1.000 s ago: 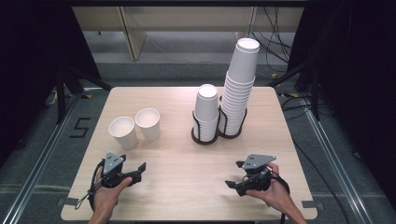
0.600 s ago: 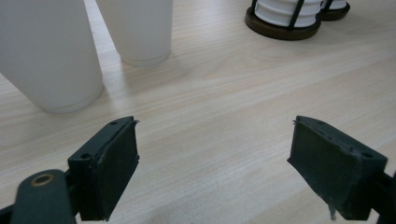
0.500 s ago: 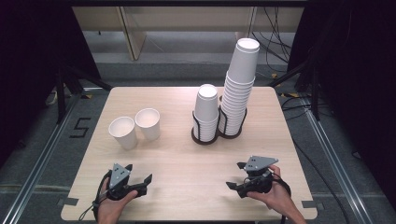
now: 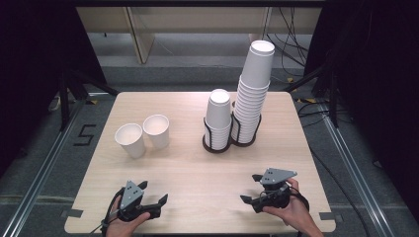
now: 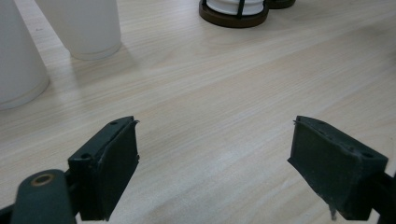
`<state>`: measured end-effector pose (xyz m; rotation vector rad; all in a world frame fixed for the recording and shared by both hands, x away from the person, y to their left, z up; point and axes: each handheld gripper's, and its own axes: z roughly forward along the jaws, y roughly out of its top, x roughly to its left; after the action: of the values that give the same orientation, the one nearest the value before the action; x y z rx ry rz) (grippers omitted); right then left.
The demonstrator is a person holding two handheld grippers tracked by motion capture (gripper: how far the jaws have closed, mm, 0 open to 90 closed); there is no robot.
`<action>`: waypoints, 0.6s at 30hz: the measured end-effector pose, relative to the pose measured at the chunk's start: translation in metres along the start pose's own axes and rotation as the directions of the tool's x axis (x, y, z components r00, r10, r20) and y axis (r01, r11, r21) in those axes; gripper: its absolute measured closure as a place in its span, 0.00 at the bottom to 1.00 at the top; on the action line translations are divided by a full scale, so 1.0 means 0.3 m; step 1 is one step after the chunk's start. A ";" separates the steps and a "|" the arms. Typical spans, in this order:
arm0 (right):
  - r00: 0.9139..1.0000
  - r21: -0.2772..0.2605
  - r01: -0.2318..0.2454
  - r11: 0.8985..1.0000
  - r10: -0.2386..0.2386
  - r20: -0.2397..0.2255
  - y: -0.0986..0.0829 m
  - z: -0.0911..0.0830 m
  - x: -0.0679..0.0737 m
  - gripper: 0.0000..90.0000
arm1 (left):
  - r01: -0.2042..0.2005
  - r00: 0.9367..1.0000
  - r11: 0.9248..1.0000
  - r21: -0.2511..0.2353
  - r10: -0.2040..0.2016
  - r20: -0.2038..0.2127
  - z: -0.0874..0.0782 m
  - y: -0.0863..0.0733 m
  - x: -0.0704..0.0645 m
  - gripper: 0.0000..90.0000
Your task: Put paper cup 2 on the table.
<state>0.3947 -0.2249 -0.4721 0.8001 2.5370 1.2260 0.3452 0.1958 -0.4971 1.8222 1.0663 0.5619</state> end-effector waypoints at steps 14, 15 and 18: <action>1.000 0.012 0.004 1.000 -0.004 -0.011 -0.030 -0.007 0.027 0.19 | -0.053 0.997 0.998 0.025 0.052 0.054 -0.037 -0.022 -0.072 0.16; 1.000 0.014 0.004 1.000 -0.004 -0.012 -0.031 -0.007 0.028 0.19 | -0.057 0.997 0.998 0.029 0.056 0.055 -0.039 -0.023 -0.073 0.16; 1.000 0.012 0.001 1.000 -0.001 -0.014 -0.038 -0.006 0.033 0.19 | -0.060 0.996 0.998 0.031 0.058 0.062 -0.042 -0.025 -0.080 0.16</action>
<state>0.3814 -0.2266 -0.4793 0.7956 2.5579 1.2214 0.3201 0.1830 -0.4963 1.8929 0.9887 0.5229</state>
